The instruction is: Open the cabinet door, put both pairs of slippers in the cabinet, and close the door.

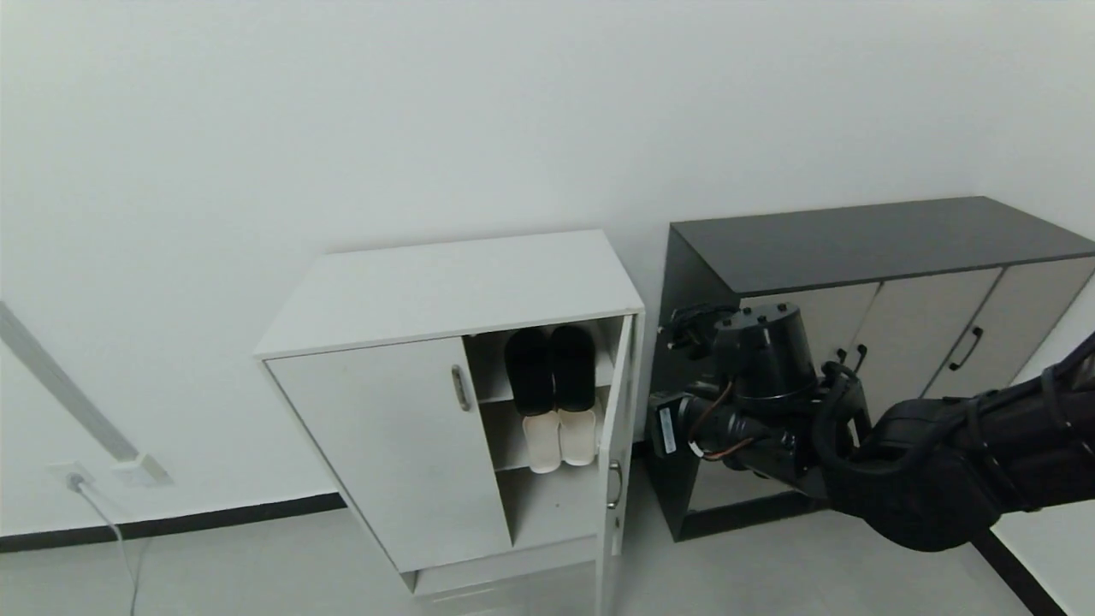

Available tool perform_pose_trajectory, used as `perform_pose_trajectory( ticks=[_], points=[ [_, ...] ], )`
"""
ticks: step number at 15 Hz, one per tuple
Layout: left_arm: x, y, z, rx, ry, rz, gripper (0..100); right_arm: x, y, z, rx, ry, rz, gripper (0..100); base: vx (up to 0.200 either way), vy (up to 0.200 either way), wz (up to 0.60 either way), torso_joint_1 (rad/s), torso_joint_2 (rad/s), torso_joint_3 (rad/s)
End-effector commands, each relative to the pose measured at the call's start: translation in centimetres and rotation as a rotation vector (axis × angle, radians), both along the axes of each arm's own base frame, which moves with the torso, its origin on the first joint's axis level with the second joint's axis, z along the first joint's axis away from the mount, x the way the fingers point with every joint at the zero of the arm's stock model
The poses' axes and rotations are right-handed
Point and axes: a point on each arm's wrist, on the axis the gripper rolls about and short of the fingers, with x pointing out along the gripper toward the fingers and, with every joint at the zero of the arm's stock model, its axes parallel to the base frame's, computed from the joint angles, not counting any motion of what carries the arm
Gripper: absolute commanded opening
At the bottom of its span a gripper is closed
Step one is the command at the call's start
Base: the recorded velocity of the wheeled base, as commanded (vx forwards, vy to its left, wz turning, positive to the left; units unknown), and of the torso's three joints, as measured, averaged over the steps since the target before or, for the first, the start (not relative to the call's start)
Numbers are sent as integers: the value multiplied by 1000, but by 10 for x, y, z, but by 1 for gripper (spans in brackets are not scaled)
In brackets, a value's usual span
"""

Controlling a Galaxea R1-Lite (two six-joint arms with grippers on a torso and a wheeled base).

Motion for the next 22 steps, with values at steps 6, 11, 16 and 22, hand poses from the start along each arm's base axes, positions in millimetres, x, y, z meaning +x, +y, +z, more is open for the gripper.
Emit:
perform_pose_trajectory(
  ticks=[6,11,16,22],
  points=[
    [0,0,0,-1,0,0,0,1,-12,-13,-30,6,15,0,0,0,200,5,2,0],
    [0,0,0,-1,0,0,0,15,-43,-31,-172,13,-138,0,0,0,0,0,0,0],
    [0,0,0,-1,0,0,0,26,-43,-58,-235,61,-183,0,0,0,0,0,0,0],
    [0,0,0,-1,0,0,0,23,-5,-58,21,65,-9,0,0,0,0,0,0,0]
  ],
)
